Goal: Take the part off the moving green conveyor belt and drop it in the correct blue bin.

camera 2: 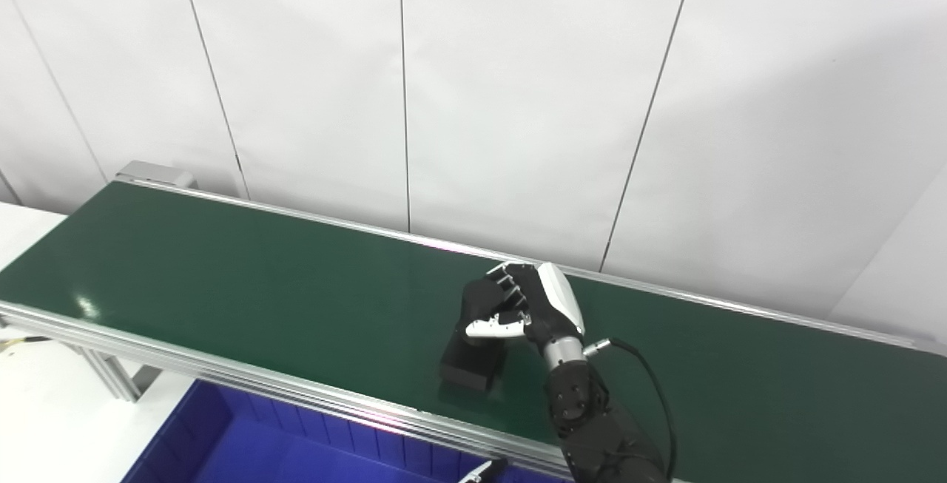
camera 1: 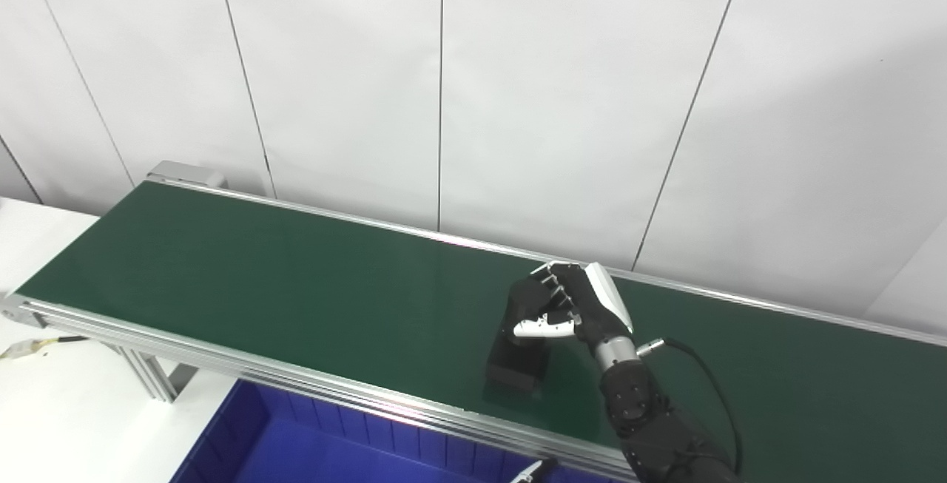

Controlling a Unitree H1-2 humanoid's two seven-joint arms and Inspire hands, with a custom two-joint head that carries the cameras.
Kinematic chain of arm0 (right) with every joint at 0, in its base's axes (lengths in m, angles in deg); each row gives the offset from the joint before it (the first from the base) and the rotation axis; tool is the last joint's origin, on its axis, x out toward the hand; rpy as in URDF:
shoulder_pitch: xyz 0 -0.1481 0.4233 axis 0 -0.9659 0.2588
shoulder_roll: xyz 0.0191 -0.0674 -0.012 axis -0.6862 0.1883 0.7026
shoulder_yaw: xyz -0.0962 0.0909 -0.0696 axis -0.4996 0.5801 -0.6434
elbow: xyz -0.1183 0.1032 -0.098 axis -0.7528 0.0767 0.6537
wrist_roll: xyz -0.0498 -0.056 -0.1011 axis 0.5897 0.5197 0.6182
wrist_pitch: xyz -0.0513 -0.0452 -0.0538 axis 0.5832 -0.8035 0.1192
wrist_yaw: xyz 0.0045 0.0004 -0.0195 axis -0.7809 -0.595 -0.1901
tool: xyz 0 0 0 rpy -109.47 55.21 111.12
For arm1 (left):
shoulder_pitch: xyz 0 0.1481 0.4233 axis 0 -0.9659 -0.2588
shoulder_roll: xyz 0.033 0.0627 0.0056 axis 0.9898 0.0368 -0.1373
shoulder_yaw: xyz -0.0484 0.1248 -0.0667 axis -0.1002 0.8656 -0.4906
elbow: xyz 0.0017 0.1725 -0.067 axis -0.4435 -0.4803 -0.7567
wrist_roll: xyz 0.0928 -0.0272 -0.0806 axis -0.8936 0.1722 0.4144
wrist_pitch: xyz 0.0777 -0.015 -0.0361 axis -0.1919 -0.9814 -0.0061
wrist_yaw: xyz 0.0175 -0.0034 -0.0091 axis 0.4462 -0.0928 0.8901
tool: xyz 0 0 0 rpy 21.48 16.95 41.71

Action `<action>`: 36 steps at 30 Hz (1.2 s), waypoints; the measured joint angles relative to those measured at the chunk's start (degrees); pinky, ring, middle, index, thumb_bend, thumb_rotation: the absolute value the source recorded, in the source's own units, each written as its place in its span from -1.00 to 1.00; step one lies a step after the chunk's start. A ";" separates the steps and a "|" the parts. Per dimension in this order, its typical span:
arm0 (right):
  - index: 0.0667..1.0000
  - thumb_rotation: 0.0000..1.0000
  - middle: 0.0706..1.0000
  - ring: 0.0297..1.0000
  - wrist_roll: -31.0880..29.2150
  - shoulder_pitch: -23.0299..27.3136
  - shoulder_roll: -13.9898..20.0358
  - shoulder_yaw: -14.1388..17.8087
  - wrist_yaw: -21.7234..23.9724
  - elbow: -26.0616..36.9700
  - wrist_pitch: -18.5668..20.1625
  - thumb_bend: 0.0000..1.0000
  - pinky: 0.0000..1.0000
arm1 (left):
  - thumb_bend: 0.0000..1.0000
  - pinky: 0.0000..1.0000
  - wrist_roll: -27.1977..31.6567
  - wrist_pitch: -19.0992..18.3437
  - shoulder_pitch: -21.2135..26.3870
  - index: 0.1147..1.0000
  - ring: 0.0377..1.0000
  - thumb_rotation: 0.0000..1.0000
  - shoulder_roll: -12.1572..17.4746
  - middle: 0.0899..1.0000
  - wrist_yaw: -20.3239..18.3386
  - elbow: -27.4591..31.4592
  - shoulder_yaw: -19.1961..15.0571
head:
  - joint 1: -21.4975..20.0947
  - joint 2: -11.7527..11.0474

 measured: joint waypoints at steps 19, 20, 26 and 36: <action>-0.05 -1.00 -0.22 -0.32 -0.92 -7.25 4.54 0.60 2.93 21.37 -0.72 0.05 -0.39 | 1.00 1.00 4.06 -0.04 -2.21 1.00 1.00 1.00 0.59 1.00 -6.07 8.44 -4.90 | -21.88 10.55; -0.06 -1.00 -0.21 -0.30 -1.04 -8.02 4.89 0.90 3.11 22.92 -0.74 0.05 -0.36 | 1.00 1.00 4.05 -0.04 -2.50 1.00 1.00 1.00 0.52 1.00 -6.36 9.14 -5.24 | -21.88 10.55; -0.06 -1.00 -0.20 -0.26 -1.81 -15.40 8.94 3.75 7.12 37.19 0.53 0.05 -0.33 | 1.00 1.00 4.39 -0.01 -3.73 1.00 1.00 1.00 0.72 1.00 -8.30 12.82 -7.51 | -27.51 13.62; -0.05 -1.00 -0.23 -0.31 -4.31 -31.04 16.11 10.20 12.78 59.05 8.33 0.05 -0.38 | 1.00 1.00 5.22 -0.01 -5.21 1.00 1.00 1.00 0.94 1.00 -12.79 16.67 -11.09 | -32.07 13.97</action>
